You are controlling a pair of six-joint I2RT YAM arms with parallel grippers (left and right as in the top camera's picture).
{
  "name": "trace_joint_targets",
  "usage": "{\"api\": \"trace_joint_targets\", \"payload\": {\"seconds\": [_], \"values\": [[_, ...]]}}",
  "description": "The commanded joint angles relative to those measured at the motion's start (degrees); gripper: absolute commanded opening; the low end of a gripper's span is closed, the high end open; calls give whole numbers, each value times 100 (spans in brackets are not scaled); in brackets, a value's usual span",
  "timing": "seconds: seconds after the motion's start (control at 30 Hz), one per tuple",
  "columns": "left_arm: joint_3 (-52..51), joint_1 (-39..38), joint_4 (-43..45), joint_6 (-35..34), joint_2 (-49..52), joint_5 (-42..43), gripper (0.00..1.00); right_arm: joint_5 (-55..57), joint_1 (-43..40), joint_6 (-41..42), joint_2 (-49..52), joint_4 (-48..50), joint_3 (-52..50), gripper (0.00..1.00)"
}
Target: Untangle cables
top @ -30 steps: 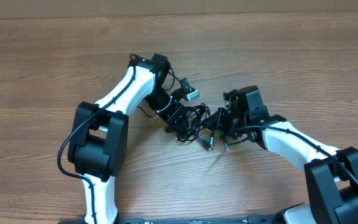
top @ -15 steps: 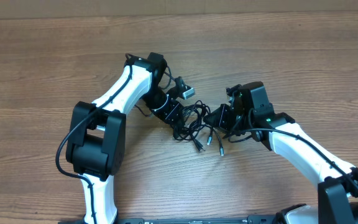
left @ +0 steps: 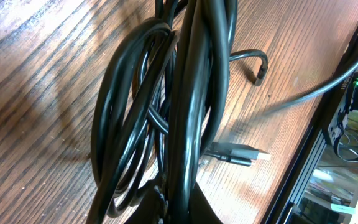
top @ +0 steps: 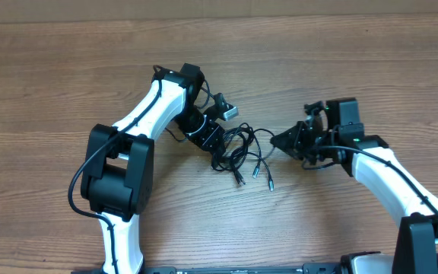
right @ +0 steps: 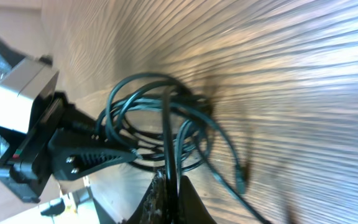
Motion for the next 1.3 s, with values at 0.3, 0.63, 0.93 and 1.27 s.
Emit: {"api": "trace_joint_targets", "payload": {"seconds": [0.3,0.63,0.93,1.27], "values": [[2,59,22,-22,-24,-144,4,1506,-332,-131,-162,-509,179,52],[2,59,61,-15,-24,-138,4,1281,-358,-162,-164,-863,426,85],[2,59,61,-15,-24,-133,4,-457,-103,-898,-162,-603,608,82],[2,59,61,-15,-24,26,4,-247,363,-879,-142,-570,597,80]]}}
